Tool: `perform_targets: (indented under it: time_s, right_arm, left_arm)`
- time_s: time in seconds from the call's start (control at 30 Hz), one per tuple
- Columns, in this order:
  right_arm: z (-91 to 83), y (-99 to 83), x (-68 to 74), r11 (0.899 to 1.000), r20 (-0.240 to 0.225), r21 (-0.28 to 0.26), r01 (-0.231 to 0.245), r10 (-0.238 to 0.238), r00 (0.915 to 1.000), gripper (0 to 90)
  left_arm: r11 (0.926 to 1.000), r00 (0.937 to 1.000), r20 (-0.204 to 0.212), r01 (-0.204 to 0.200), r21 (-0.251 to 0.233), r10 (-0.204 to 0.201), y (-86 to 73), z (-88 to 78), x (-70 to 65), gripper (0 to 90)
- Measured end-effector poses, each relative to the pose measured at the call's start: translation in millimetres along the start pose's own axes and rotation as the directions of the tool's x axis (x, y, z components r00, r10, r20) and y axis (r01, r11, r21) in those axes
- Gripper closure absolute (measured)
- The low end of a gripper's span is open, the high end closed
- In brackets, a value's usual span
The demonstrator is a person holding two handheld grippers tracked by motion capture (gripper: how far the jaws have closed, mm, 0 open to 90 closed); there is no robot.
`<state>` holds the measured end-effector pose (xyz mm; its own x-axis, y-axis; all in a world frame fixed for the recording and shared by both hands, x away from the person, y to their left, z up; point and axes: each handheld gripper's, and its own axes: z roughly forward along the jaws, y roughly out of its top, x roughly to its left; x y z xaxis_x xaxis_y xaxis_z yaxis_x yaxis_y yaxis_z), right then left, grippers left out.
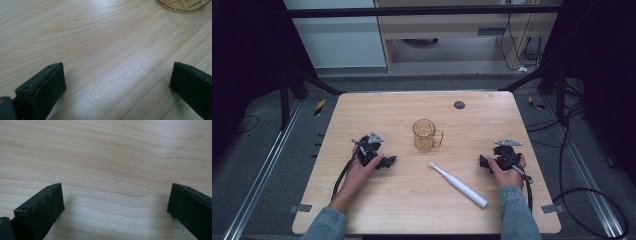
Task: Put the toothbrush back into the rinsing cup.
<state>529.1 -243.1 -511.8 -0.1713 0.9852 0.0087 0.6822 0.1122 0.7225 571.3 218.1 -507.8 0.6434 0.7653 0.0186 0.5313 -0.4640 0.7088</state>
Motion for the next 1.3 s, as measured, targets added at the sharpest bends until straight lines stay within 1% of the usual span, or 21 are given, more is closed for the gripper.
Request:
perform_targets:
  time_s: [0.1, 0.13, 0.17, 0.2, 0.3, 0.43, 0.5, 0.57, 0.6, 0.67, 0.73, 0.77, 0.8, 0.83, 0.9, 1.03, 1.1, 1.13, 1.17, 1.23, 1.3]
  right_arm:
    - [-0.4, -0.4, -0.5, 1.000, -0.002, -0.004, 0.003, -0.003, 1.0000, 1.6]
    - [-1.3, -0.3, -1.0, 1.000, 0.000, 0.002, 0.009, -0.009, 1.0000, 3.7]
    - [-3.4, 0.7, -0.6, 1.000, -0.004, 0.014, 0.007, -0.007, 1.0000, 8.5]
    - [-7.3, 2.1, -0.1, 1.000, -0.013, 0.022, 0.020, -0.020, 0.9997, 11.4]
    - [-21.4, 3.4, 4.6, 0.998, -0.036, 0.024, 0.058, -0.057, 0.9978, 10.4]
    - [-47.5, 6.0, 15.3, 0.992, -0.075, 0.013, 0.128, -0.127, 0.9891, 12.2]
    - [-59.0, 7.9, 22.7, 0.985, -0.095, 0.028, 0.169, -0.166, 0.9816, 13.1]
    - [-69.4, 9.1, 33.0, 0.975, -0.113, 0.036, 0.217, -0.212, 0.9706, 14.4]
    - [-71.8, 9.2, 36.8, 0.972, -0.122, 0.043, 0.231, -0.225, 0.9668, 14.4]
    - [-75.9, 9.5, 46.6, 0.962, -0.149, 0.055, 0.268, -0.258, 0.9546, 15.6]
    - [-77.2, 10.0, 57.9, 0.947, -0.182, 0.069, 0.313, -0.297, 0.9374, 16.6]
    - [-77.7, 10.3, 62.9, 0.941, -0.188, 0.075, 0.331, -0.313, 0.9311, 17.0]
    - [-77.7, 10.3, 62.9, 0.941, -0.188, 0.075, 0.331, -0.313, 0.9311, 17.0]
    - [-77.7, 11.2, 71.1, 0.929, -0.207, 0.085, 0.361, -0.337, 0.9183, 18.0]
    - [-76.9, 12.5, 76.4, 0.922, -0.215, 0.090, 0.376, -0.351, 0.9115, 18.9]
    - [-74.5, 15.8, 84.7, 0.912, -0.239, 0.112, 0.395, -0.360, 0.9015, 20.1]
    - [-73.4, 16.5, 88.9, 0.904, -0.254, 0.121, 0.409, -0.370, 0.8935, 21.4]
    - [-72.2, 16.7, 91.5, 0.899, -0.268, 0.129, 0.419, -0.375, 0.8876, 22.2]
    - [-71.7, 16.9, 93.4, 0.896, -0.271, 0.134, 0.424, -0.378, 0.8852, 22.7]
    - [-70.1, 17.5, 98.3, 0.886, -0.288, 0.147, 0.441, -0.388, 0.8755, 23.5]
    - [-68.7, 19.2, 103.6, 0.871, -0.305, 0.164, 0.463, -0.402, 0.8635, 25.4]
  left_arm:
    - [1.0000, 1.0000, 0.000, 0.000, 0.000, 0.000, 0.0, 0.0, 0.0, 0.0]
    - [1.0000, 1.0000, 0.001, 0.000, 0.000, 0.000, 0.0, 0.0, 0.1, 0.0]
    - [1.0000, 1.0000, 0.001, 0.000, 0.000, 0.000, 0.0, 0.0, 0.1, 0.0]
    - [1.0000, 1.0000, 0.000, 0.000, 0.000, 0.000, 0.0, 0.0, 0.0, 0.0]
    - [1.0000, 1.0000, 0.001, -0.006, 0.001, 0.006, 0.4, 0.2, 0.6, 0.0]
    - [1.0000, 1.0000, 0.001, -0.005, 0.001, 0.005, 0.6, 0.5, 0.7, 0.0]
    - [1.0000, 1.0000, 0.001, -0.005, 0.001, 0.005, 0.6, 0.4, 0.7, 0.0]
    - [1.0000, 1.0000, 0.001, -0.005, 0.001, 0.005, 0.6, 0.5, 0.7, 0.0]
    - [1.0000, 1.0000, 0.001, -0.005, 0.001, 0.005, 0.6, 0.4, 0.7, 0.0]
    - [1.0000, 1.0000, 0.001, -0.005, 0.001, 0.005, 0.6, 0.4, 0.7, 0.0]
    - [1.0000, 1.0000, 0.001, -0.005, 0.001, 0.005, 0.6, 0.4, 0.7, 0.0]
    - [1.0000, 1.0000, 0.001, -0.003, 0.001, 0.003, 0.6, 0.4, 0.5, 0.0]
    - [1.0000, 1.0000, 0.001, -0.003, 0.001, 0.003, 0.6, 0.4, 0.5, 0.0]
    - [1.0000, 1.0000, 0.001, -0.004, 0.001, 0.004, 0.6, 0.5, 0.7, 0.0]
    - [1.0000, 1.0000, 0.002, -0.002, 0.000, 0.002, 0.6, 0.6, 0.6, 0.0]
    - [1.0000, 1.0000, 0.002, -0.001, 0.000, 0.001, 0.6, 0.6, 0.5, 0.0]
    - [1.0000, 1.0000, 0.003, -0.002, 0.000, 0.002, 0.6, 0.6, 0.6, 0.0]
    - [1.0000, 1.0000, 0.002, -0.002, 0.000, 0.002, 0.6, 0.6, 0.6, 0.0]
    - [1.0000, 1.0000, 0.002, -0.002, 0.000, 0.002, 0.6, 0.6, 0.6, 0.0]
    - [1.0000, 1.0000, 0.002, -0.002, 0.000, 0.002, 0.6, 0.6, 0.6, 0.0]
    - [1.0000, 1.0000, 0.002, -0.002, 0.000, 0.002, 0.6, 0.6, 0.6, 0.0]
